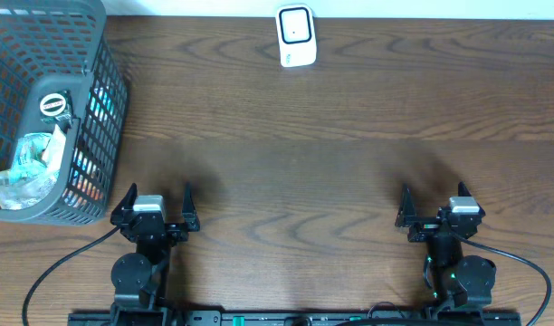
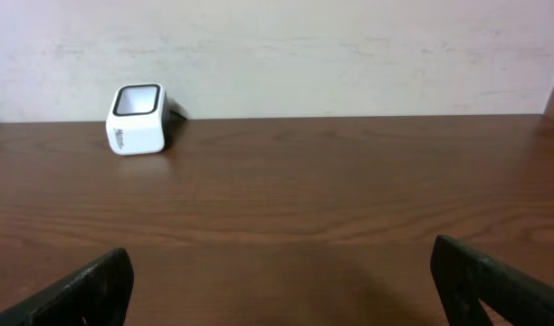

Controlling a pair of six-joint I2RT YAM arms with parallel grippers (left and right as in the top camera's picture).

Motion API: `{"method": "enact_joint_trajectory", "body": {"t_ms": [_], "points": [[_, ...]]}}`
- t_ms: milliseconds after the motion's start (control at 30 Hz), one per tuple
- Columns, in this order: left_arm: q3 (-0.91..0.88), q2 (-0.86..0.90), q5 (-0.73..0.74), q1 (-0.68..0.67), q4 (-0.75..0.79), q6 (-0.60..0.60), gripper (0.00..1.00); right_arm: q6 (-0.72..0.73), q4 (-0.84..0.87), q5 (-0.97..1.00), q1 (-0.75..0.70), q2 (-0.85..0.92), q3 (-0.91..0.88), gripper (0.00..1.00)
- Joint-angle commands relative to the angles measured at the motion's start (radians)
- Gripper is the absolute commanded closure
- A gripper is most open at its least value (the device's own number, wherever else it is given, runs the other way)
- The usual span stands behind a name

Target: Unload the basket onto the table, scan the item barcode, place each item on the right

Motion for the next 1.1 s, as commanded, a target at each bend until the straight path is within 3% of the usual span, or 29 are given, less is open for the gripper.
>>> {"method": "enact_joint_trajectory", "body": {"t_ms": [0,133,300,367,600,700,833,900,1067], "points": [[-0.017,-0.006,-0.021,-0.003,-0.043,-0.001,0.02,-0.011,-0.004,0.002,0.005,-0.005,-0.002,0.01],[-0.017,-0.006,0.018,-0.003,-0.022,-0.020,0.03,-0.011,-0.004,0.002,0.005,-0.005,-0.002,0.01],[-0.017,-0.006,0.491,-0.003,0.031,-0.227,0.02,-0.011,-0.004,0.002,0.005,-0.005,-0.002,0.01],[-0.017,-0.006,0.558,-0.003,0.051,-0.235,0.02,-0.011,-0.004,0.002,0.005,-0.005,-0.002,0.01],[-0.017,-0.006,0.561,-0.003,0.123,-0.246,0.02,-0.011,-0.005,0.002,0.005,-0.005,-0.002,0.01],[-0.017,-0.006,0.561,-0.003,0.262,-0.271,0.02,-0.011,-0.004,0.002,0.005,-0.005,-0.002,0.01],[-0.016,-0.006,0.546,-0.003,0.572,-0.292,0.02,-0.011,-0.004,0.002,0.005,-0.005,-0.002,0.01],[0.012,-0.006,0.415,-0.003,0.720,-0.316,0.03,-0.011,-0.004,0.002,0.005,-0.005,-0.002,0.01],[0.158,0.028,0.220,-0.003,0.742,-0.315,0.02,-0.011,-0.004,0.002,0.005,-0.005,-0.002,0.01]]}}
